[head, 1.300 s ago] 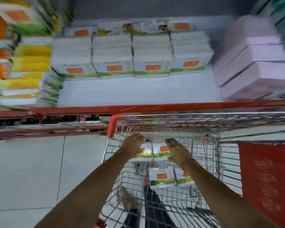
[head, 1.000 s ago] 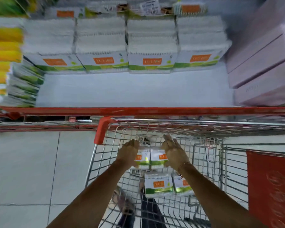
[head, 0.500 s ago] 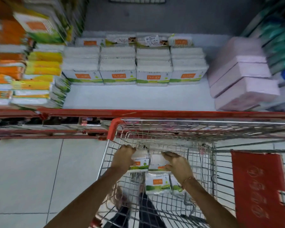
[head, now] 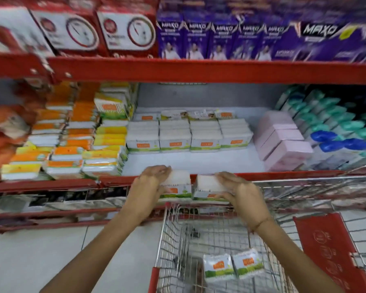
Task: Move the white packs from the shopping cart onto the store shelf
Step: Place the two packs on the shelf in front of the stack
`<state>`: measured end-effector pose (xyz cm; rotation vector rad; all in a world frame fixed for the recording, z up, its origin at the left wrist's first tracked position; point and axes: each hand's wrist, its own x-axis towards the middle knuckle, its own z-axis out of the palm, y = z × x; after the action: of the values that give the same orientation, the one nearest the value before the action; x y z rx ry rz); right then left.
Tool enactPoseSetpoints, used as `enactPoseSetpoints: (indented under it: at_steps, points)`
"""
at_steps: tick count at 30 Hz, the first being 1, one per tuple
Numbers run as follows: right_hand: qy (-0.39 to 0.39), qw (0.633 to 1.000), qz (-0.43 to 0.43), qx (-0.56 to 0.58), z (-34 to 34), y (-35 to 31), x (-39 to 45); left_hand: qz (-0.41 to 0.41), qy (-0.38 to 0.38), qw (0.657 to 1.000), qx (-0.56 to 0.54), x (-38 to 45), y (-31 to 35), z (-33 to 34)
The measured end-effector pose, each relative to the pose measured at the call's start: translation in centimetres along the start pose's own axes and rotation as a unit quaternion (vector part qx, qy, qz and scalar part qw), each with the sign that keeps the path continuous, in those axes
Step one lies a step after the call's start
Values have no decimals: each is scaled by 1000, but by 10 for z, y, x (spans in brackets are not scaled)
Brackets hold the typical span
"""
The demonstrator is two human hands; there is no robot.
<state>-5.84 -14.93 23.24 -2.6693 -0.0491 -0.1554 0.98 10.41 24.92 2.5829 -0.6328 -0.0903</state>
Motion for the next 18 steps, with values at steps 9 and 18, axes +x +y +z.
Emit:
enactPoseSetpoints:
  at_steps: [9,18]
  points:
    - [16,999,-17,-25,37,-46,90,-11,61,996,63,37,-59,-16]
    - [-39,996,-32,-77,71,-59,106,-79,34,996,18,47,-80,-5]
